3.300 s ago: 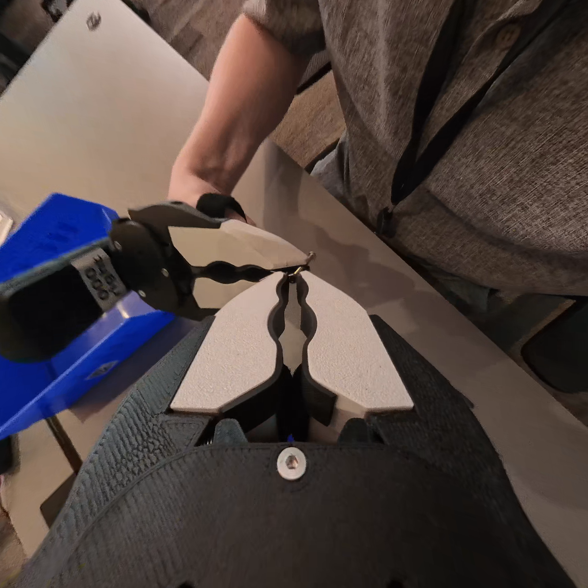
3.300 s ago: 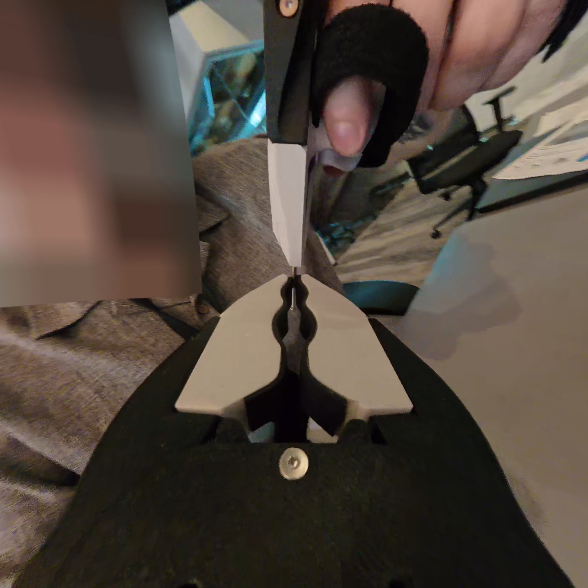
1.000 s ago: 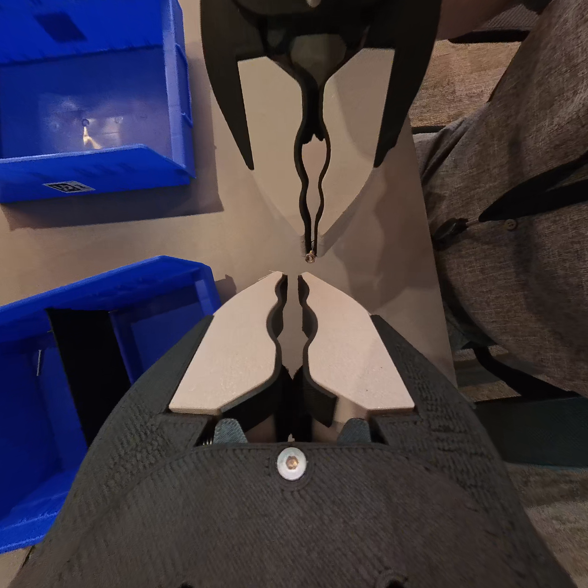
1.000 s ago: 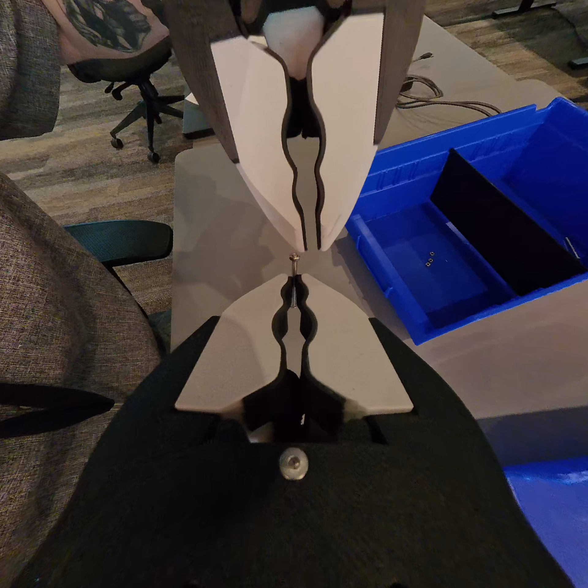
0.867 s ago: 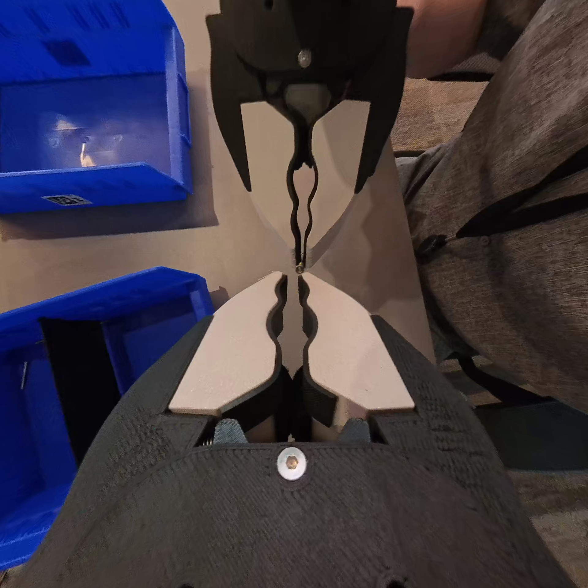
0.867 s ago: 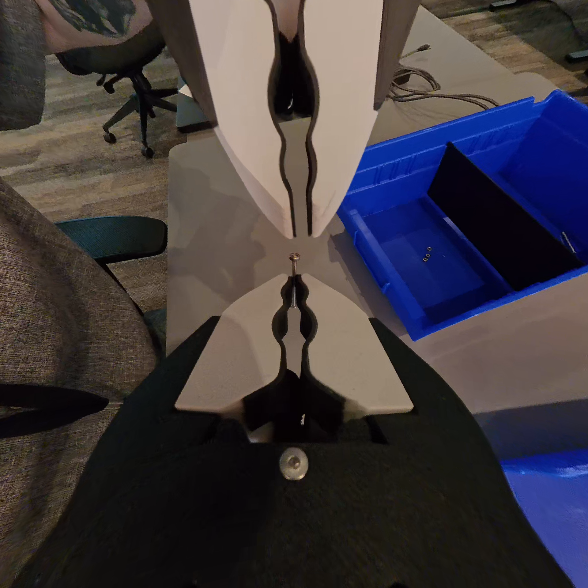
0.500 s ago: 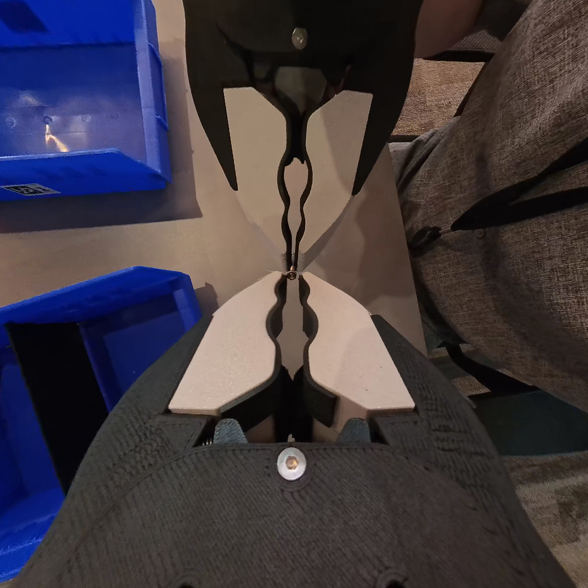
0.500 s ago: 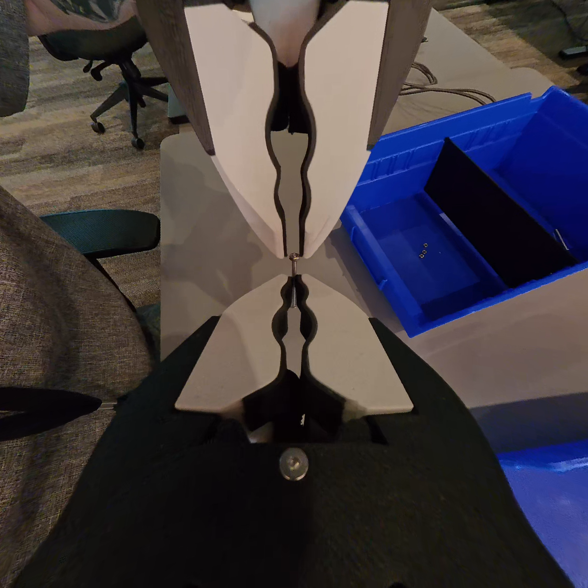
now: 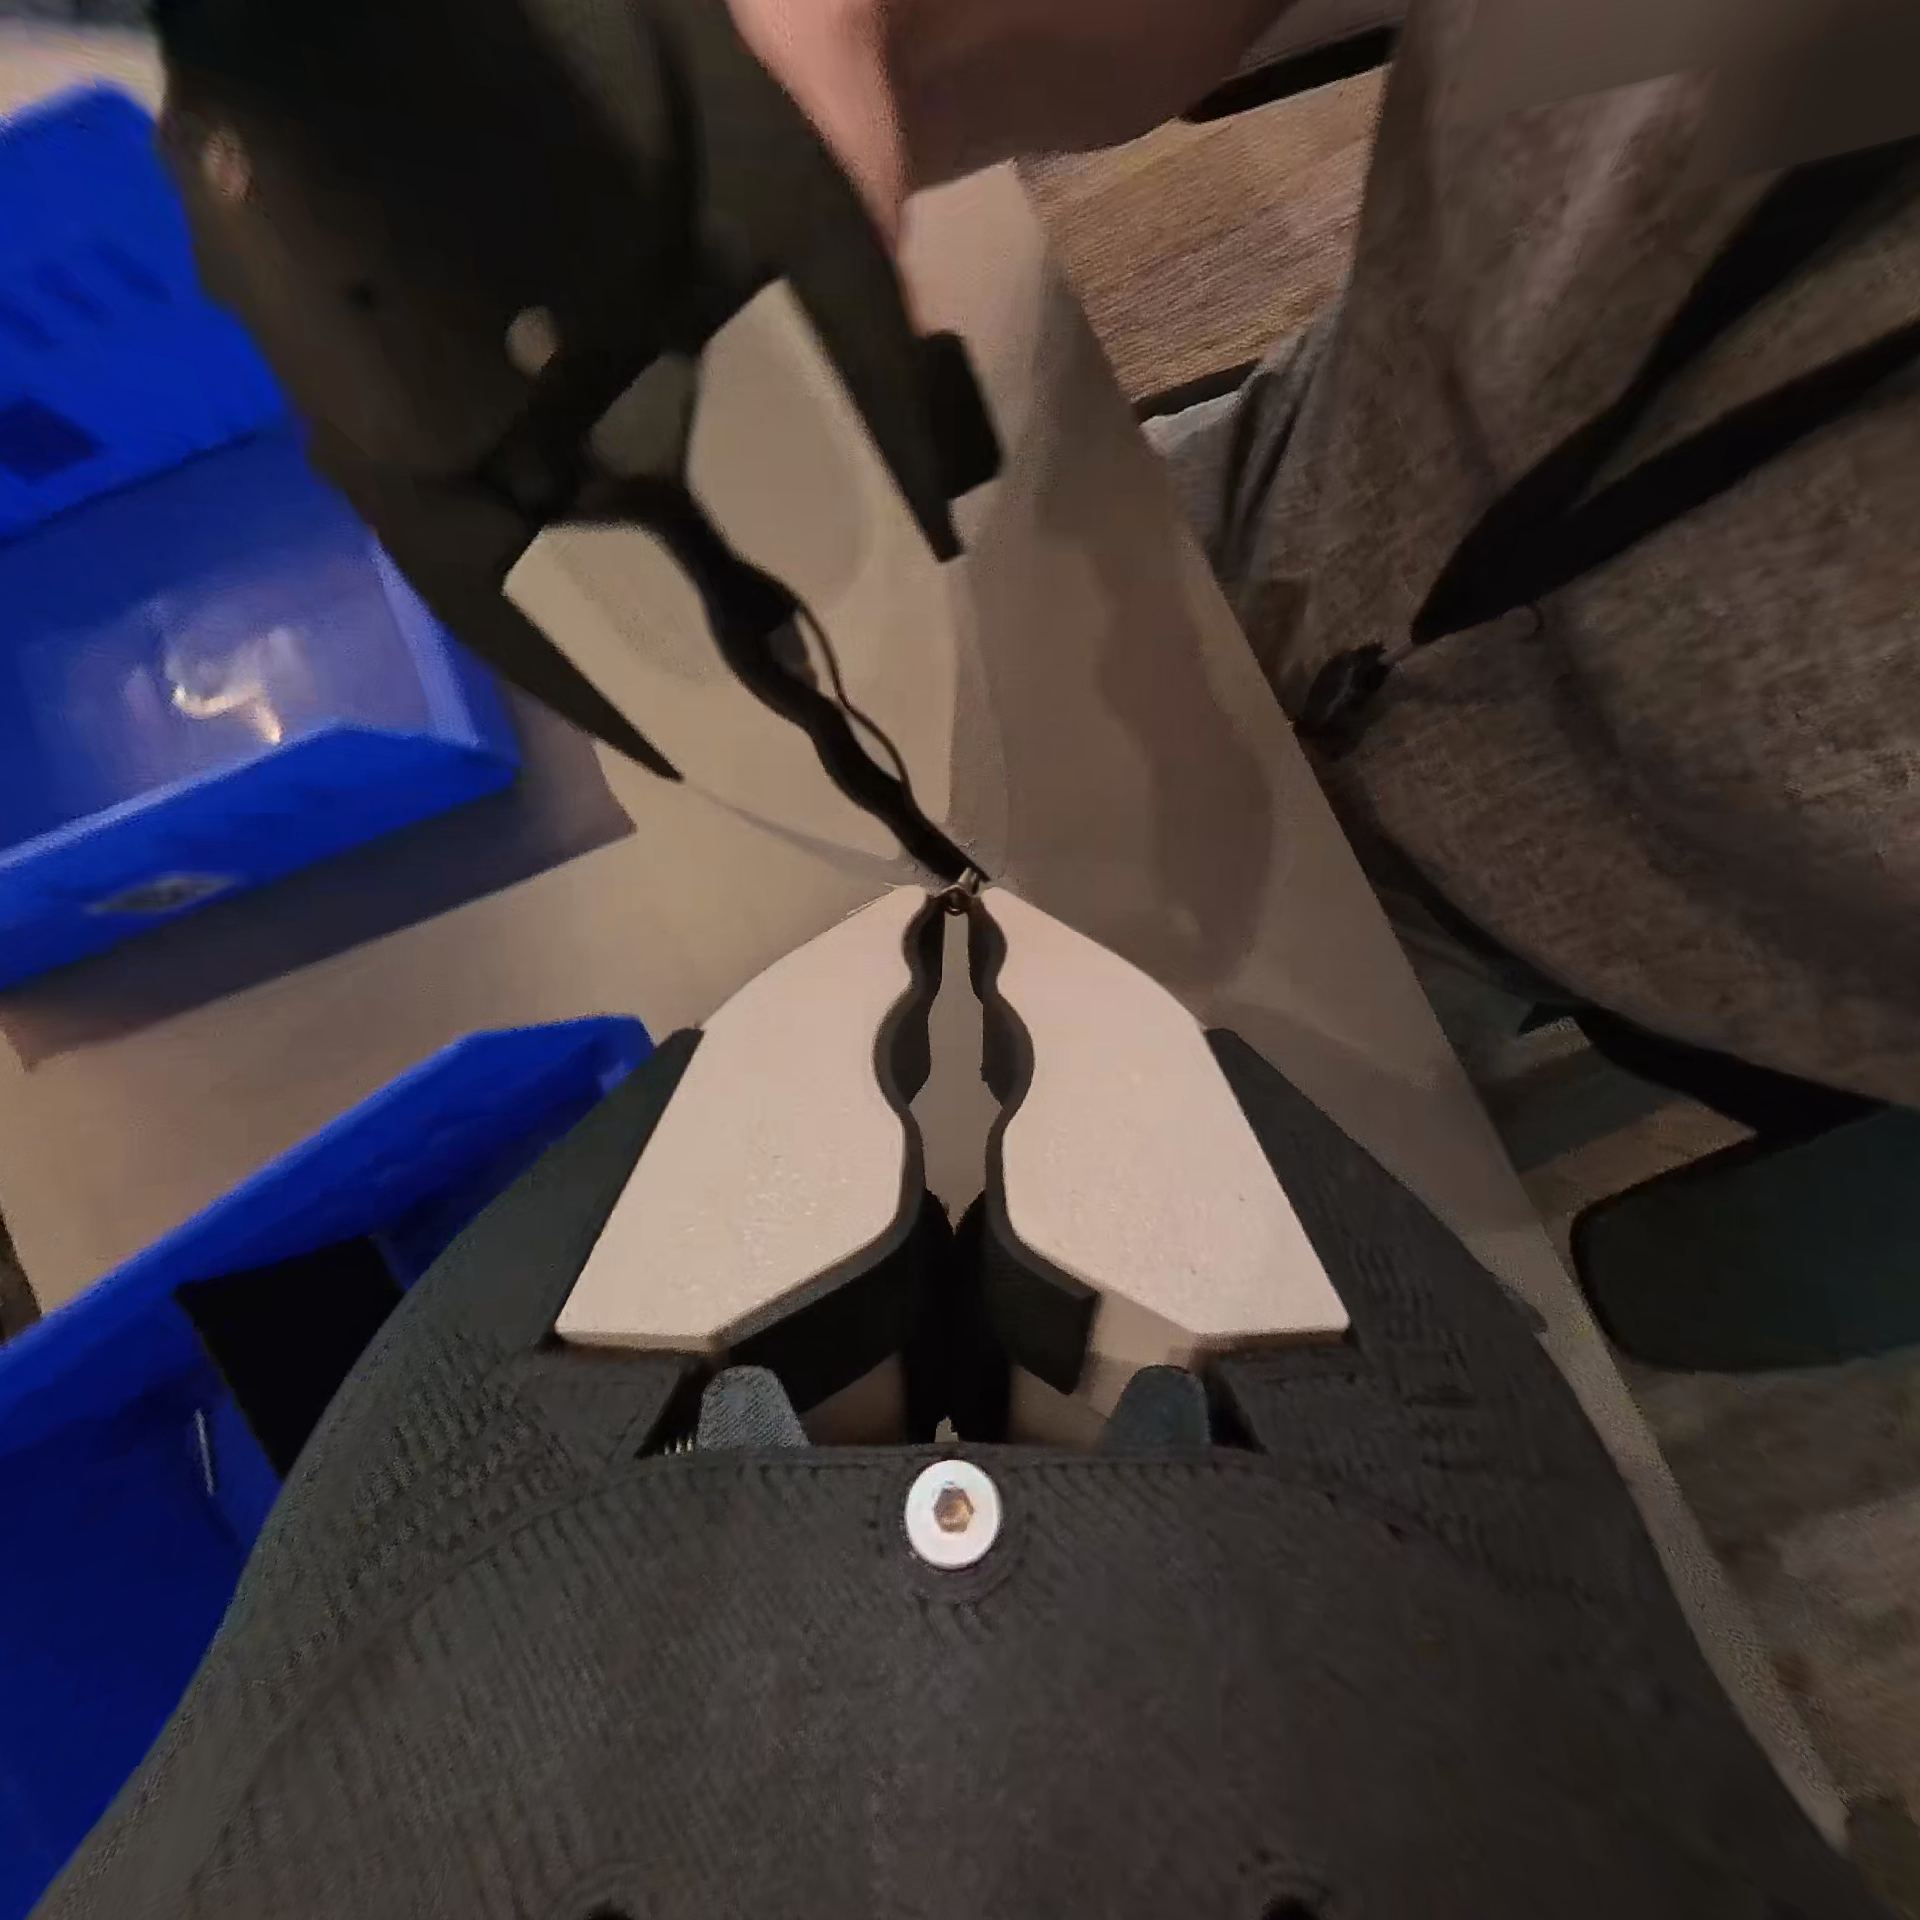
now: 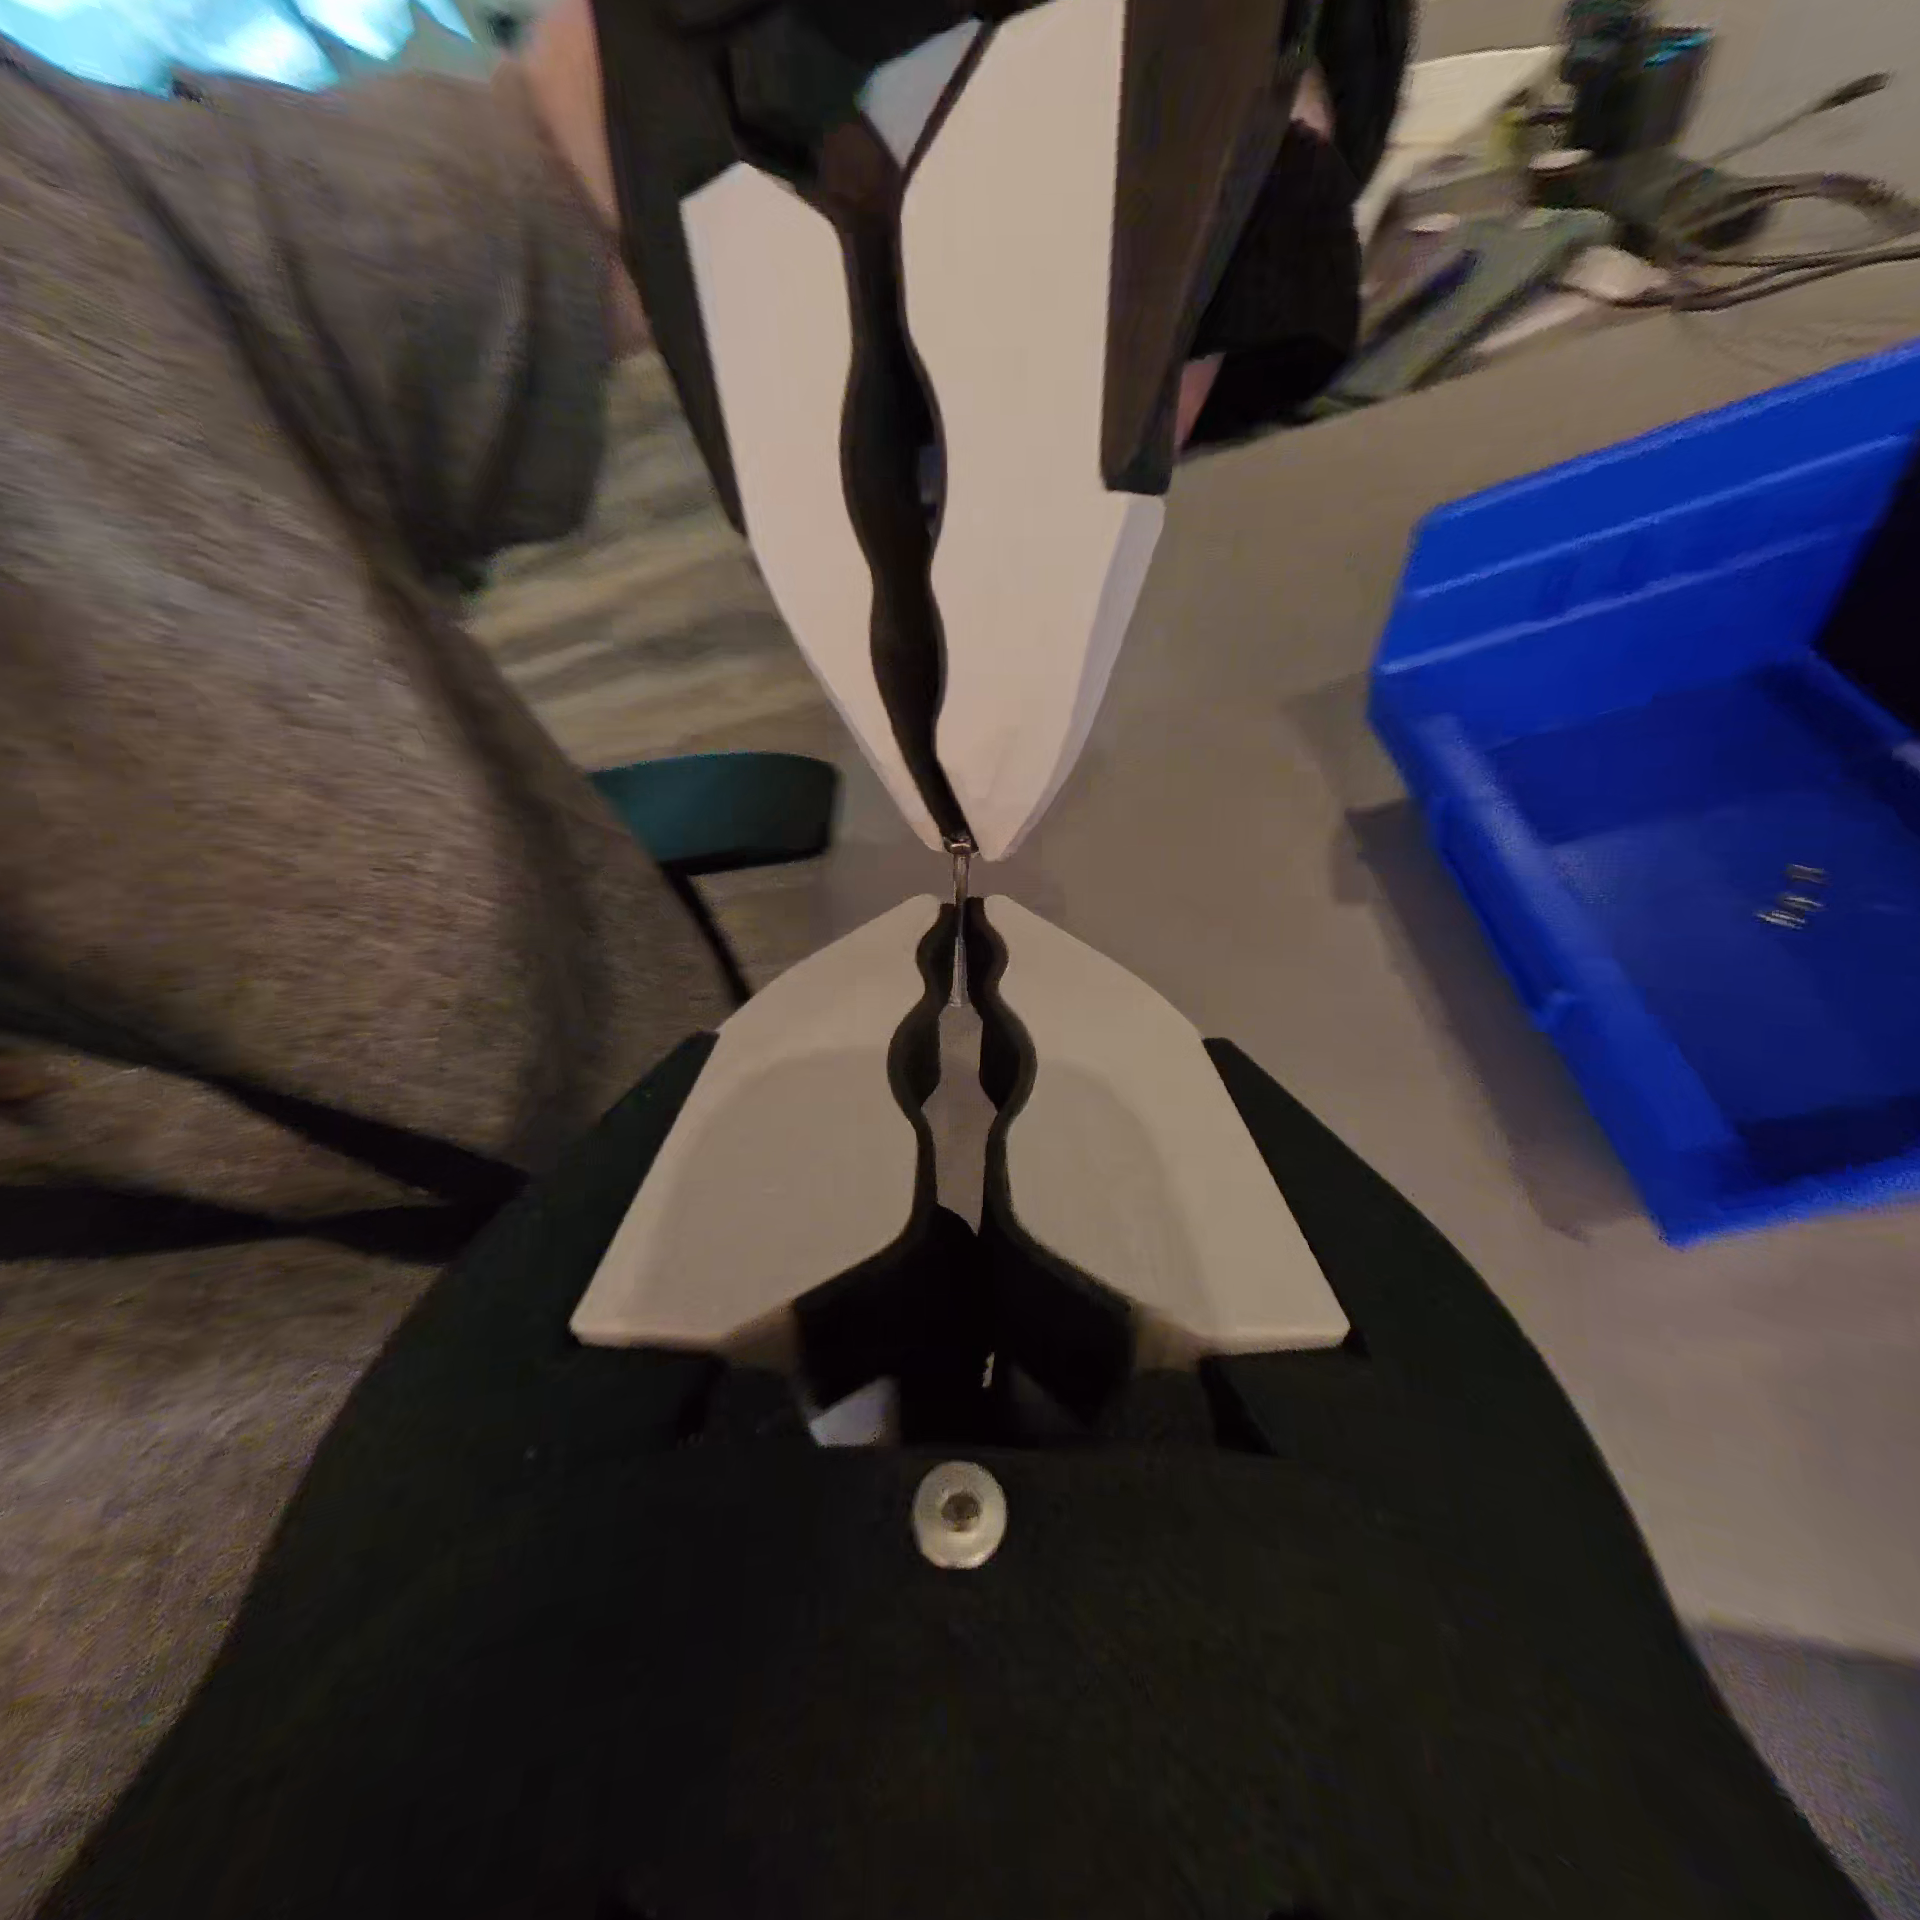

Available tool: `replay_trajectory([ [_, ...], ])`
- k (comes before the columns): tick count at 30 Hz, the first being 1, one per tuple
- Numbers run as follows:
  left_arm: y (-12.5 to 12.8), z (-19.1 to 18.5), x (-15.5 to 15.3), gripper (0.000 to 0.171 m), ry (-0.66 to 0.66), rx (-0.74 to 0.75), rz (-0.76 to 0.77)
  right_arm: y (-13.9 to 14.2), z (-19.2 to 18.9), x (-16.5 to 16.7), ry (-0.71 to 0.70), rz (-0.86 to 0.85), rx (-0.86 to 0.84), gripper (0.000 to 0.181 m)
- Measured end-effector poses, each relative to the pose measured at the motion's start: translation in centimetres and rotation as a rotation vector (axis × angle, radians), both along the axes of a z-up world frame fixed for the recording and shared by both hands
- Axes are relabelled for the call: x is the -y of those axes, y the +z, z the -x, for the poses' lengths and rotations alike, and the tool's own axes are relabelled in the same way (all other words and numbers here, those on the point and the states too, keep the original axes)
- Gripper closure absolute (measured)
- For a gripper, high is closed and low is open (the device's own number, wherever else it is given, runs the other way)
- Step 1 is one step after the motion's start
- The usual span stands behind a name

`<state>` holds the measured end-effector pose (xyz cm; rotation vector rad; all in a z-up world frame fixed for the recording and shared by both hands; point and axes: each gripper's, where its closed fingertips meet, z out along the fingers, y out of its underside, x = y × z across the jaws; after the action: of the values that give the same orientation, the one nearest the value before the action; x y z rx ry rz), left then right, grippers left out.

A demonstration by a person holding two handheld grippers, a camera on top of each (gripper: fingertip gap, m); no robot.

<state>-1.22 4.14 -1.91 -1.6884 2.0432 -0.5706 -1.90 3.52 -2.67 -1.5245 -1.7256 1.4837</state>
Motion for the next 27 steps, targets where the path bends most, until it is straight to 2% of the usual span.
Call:
replay_trajectory([
  [5, 1.5, -0.8, 2.0, 0.167, -0.234, 0.095, -0.027, 1.8, -0.9, 2.5, 0.295, 0.334, -0.094, 0.18],
  [7, 1.9, -1.1, 2.5, 0.167, -0.28, 0.121, 0.0, 2.4, -1.2, 3.2, 0.389, 0.429, -0.122, 0.18],
  [10, 2.2, -1.3, 2.7, 0.167, -0.286, 0.15, 0.024, 2.9, -1.5, 3.6, 0.447, 0.506, -0.156, 0.18],
  [12, 2.2, -1.2, 2.2, 0.166, -0.245, 0.15, 0.036, 2.8, -1.4, 3.1, 0.421, 0.515, -0.167, 0.179],
  [13, 2.2, -1.2, 2.0, 0.16, -0.218, 0.15, 0.049, 2.8, -1.4, 2.9, 0.406, 0.509, -0.169, 0.179],
  [14, 2.2, -1.2, 1.8, 0.148, -0.189, 0.145, 0.063, 2.6, -1.3, 2.6, 0.385, 0.493, -0.163, 0.179],
  [18, 2.5, -0.6, 1.1, 0.138, -0.102, 0.124, 0.1, 1.8, -0.9, 1.8, 0.282, 0.39, -0.124, 0.179],
  [19, 2.4, -0.4, 0.8, 0.138, -0.068, 0.111, 0.105, 1.2, -0.5, 1.3, 0.214, 0.329, -0.099, 0.18],
  [24, 0.4, 1.4, -1.3, 0.145, 0.155, -0.044, 0.111, 0.1, 0.6, -1.7, -0.138, -0.106, -0.001, 0.179],
  [27, 0.3, 1.8, -2.3, 0.146, 0.25, -0.042, 0.102, 0.1, 0.6, -2.6, -0.26, -0.349, 0.041, 0.179],
])
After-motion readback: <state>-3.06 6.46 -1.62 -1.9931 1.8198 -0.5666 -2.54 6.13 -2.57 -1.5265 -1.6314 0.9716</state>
